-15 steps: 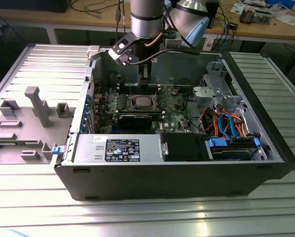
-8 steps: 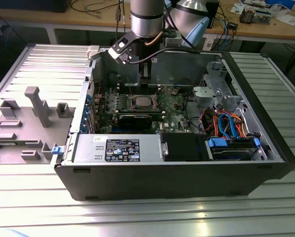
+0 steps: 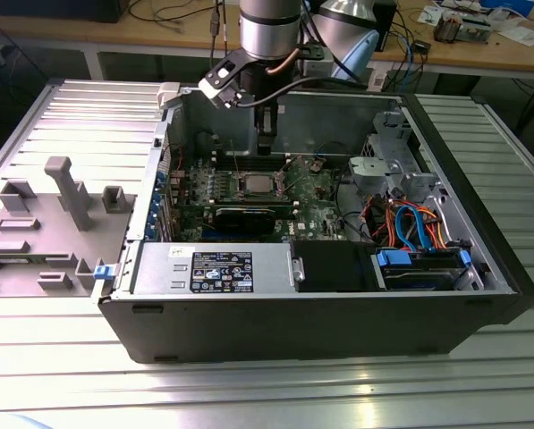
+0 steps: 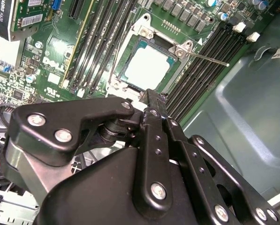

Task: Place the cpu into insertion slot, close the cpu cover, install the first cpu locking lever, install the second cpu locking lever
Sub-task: 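Close the cpu cover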

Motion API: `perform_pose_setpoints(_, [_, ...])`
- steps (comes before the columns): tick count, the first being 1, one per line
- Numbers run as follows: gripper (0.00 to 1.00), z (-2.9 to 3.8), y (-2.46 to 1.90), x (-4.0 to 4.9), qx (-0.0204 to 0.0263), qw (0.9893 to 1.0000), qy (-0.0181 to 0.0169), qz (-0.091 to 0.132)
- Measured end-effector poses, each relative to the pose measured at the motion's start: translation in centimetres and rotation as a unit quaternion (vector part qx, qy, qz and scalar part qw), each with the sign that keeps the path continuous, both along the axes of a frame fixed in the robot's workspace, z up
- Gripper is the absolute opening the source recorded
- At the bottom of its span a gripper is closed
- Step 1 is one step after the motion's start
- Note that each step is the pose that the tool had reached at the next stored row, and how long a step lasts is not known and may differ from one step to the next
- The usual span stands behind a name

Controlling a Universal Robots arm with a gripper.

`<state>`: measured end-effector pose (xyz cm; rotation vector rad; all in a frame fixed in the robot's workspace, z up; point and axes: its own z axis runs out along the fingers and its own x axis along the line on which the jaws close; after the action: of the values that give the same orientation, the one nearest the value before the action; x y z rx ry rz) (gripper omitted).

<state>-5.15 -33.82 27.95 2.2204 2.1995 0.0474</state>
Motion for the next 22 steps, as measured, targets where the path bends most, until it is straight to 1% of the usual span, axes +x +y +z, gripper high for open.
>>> perform_pose_setpoints(16, [0.11,0.01,0.01,0.26,0.0001,1.0000,0.0000,0.000])
perform_pose_setpoints(20, [0.11,0.34,0.00,0.26,0.0000,1.0000,0.0000,0.000])
perform_pose_setpoints(22, [0.11,0.35,0.00,0.26,0.0001,1.0000,-0.0001,0.000])
